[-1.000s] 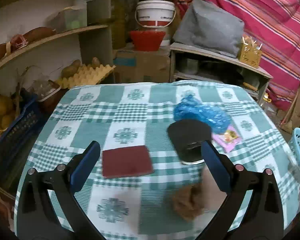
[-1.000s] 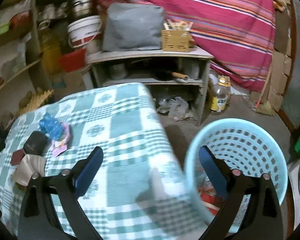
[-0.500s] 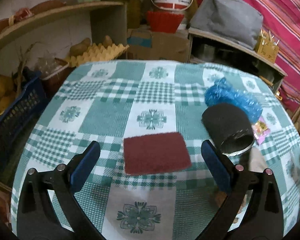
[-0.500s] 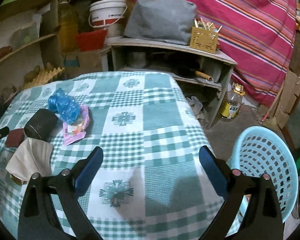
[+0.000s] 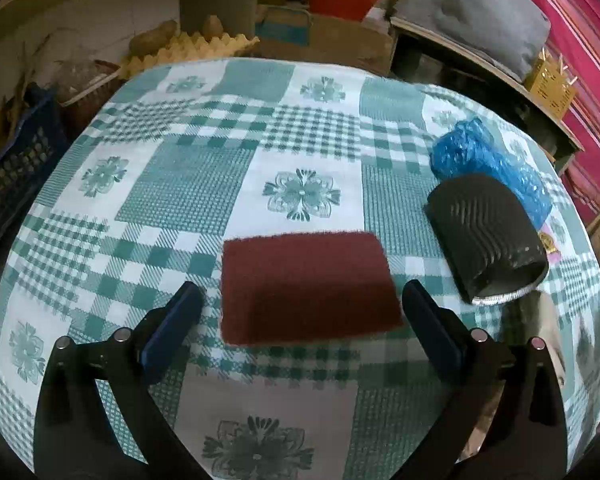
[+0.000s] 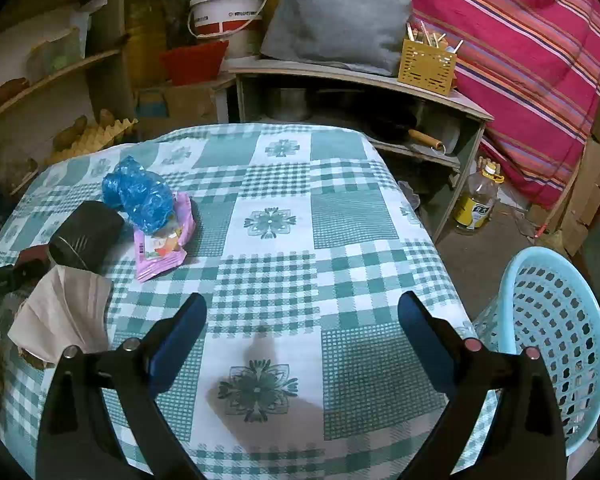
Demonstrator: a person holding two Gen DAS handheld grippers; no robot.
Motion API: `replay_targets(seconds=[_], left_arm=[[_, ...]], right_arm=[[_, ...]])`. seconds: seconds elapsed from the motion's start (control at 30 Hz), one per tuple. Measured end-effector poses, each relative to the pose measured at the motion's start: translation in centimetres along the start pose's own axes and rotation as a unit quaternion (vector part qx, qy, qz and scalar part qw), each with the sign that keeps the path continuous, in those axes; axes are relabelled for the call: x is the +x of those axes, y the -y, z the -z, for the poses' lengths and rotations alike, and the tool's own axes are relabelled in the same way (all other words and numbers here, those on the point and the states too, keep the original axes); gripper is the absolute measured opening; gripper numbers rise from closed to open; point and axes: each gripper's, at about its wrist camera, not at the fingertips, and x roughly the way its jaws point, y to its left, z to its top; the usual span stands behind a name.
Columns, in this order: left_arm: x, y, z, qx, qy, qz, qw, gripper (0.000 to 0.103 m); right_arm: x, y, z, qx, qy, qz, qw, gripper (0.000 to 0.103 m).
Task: Collect trash
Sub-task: 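Grasp the maroon scouring pad with the left tool, then grasp the beige cloth with the right tool while the left tool holds the pad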
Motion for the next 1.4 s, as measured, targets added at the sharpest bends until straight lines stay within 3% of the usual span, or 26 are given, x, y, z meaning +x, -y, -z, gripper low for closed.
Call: replay_targets(seconds=[0.27, 0.37, 0.63, 0.87, 1.17, 1.4], left_arm=[[0.9, 1.9, -0.2, 0.035, -0.016, -0.035, 0.9987, 0.097], [0.7, 1.8, -0.2, 0.043, -0.01, -0.042, 0.9982, 0.087], [-0.3, 0.7, 0.4, 0.048, -0.001, -0.021, 0.9986, 0.084], [-3.7, -1.5, 0.9, 0.033, 0.042, -0.006, 0.9986, 0.084], [-9.6, -4.3, 2.5, 0.015, 0.102, 0.007, 0.9947, 0.084], [-11.8, -6.0, 3.7, 0.012, 0.119, 0.009, 0.9928, 0.084]], right_arm=[[-0.5, -0.6, 0.3, -0.013, 0.003, 0.003, 1.0, 0.094], [-0.6, -0.7, 0.4, -0.016, 0.004, 0.004, 1.0, 0.094], [-1.1, -2.1, 1.0, -0.035, 0.008, 0.003, 0.999, 0.094], [-2.6, -4.7, 1.5, -0.071, 0.025, -0.007, 0.997, 0.094], [-3.9, -6.9, 2.1, -0.062, 0.012, -0.066, 0.996, 0.094], [-5.3, -9.0, 2.5, -0.07, 0.03, -0.087, 0.993, 0.094]])
